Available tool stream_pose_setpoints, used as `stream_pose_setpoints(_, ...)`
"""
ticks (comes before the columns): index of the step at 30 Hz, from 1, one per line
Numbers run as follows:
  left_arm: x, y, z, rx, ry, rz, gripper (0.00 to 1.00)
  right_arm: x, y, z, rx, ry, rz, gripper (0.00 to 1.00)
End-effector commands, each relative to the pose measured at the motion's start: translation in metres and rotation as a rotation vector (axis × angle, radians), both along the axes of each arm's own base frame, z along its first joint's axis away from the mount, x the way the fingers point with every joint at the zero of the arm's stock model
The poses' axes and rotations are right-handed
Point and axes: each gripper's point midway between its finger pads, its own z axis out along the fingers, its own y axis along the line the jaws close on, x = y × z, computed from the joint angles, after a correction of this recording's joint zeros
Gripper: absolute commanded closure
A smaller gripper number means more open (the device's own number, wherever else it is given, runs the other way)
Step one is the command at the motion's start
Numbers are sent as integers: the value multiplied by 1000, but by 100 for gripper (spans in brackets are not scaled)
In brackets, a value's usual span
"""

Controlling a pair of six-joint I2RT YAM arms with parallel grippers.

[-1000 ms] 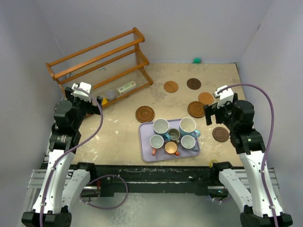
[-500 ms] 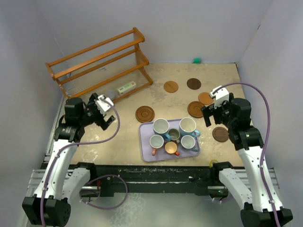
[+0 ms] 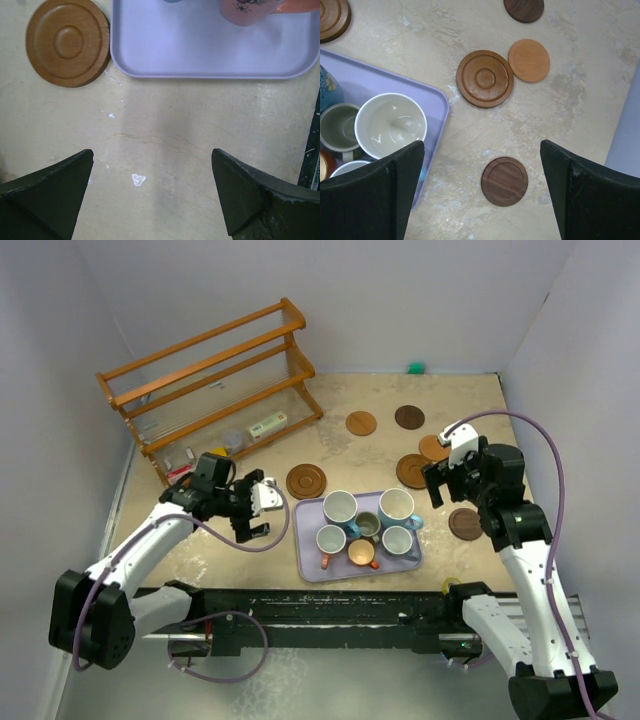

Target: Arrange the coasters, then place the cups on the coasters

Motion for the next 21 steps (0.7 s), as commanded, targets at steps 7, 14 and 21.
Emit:
stream_pose_setpoints(7,-3,-37,-35,80,64,-81,2,2,-2,2,-16,-33,-2,0)
stream_pose_setpoints(14,-5,-53,-53,115,112,-85,8,-1,-2,5,-14,-51,-4,0)
stream_pose_setpoints(21,-6,-64,-55,106,107,-115,9,-1,-3,4,-17,-47,-6,0)
